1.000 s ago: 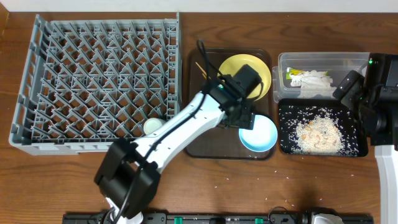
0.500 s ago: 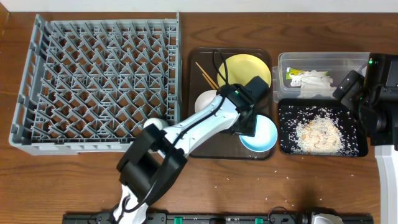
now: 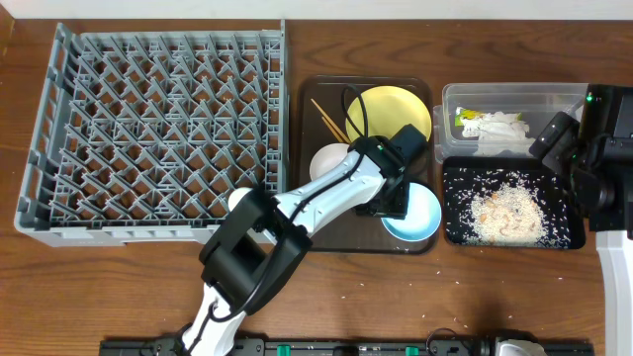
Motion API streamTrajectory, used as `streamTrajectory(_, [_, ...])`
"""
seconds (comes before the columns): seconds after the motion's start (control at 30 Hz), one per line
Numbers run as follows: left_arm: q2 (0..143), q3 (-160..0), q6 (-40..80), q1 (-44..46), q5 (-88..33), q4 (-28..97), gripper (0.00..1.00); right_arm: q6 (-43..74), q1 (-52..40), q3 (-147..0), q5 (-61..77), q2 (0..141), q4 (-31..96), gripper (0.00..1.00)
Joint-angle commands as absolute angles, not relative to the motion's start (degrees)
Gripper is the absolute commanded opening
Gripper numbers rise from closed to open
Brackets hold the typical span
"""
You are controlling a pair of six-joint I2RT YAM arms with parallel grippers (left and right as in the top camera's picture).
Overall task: Sort waste into correct bins and load items into the dishwasher
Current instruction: 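Lift the light-blue bowl and carry it over the dish rack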
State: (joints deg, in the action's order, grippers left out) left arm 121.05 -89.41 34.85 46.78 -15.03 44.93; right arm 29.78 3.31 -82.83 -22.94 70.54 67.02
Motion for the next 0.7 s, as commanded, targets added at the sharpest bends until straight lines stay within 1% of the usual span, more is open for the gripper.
streamTrajectory(0.0, [122.98, -89.47, 35.46, 45.21, -18.87, 45.08, 0.32, 30.83, 3.51, -83.02, -23.51, 70.52, 67.11, 0.99])
streamTrajectory(0.03, [123.09, -89.49, 35.46, 45.01, -18.98, 45.10, 0.28, 30.83, 3.51, -83.02, -23.51, 70.52, 67.11, 0.99])
streamTrajectory(0.17, [123.09, -89.49, 35.48, 44.95, -19.05, 45.36, 0.19, 30.83, 3.51, -83.02, -23.51, 70.50, 67.11, 0.99])
streamTrajectory(0.2, [123.09, -89.49, 35.51, 44.95, -19.05, 45.45, 0.11, 30.83, 3.51, -83.02, -23.51, 70.52, 67.11, 0.99])
streamTrajectory(0.23, [123.04, -89.49, 35.48, 44.93, -19.05, 45.50, 0.08, 30.83, 3.51, -83.02, -23.51, 70.52, 67.11, 0.99])
streamTrajectory(0.43, [121.47, -90.15, 35.16, 44.01, -19.03, 46.89, 0.07, 30.83, 3.51, -83.02, -23.51, 70.50, 67.11, 0.99])
streamTrajectory(0.67, [110.37, -90.15, 30.92, 43.00, -18.26, 47.22, 0.07, 30.83, 3.51, -83.02, -23.51, 70.52, 67.11, 0.99])
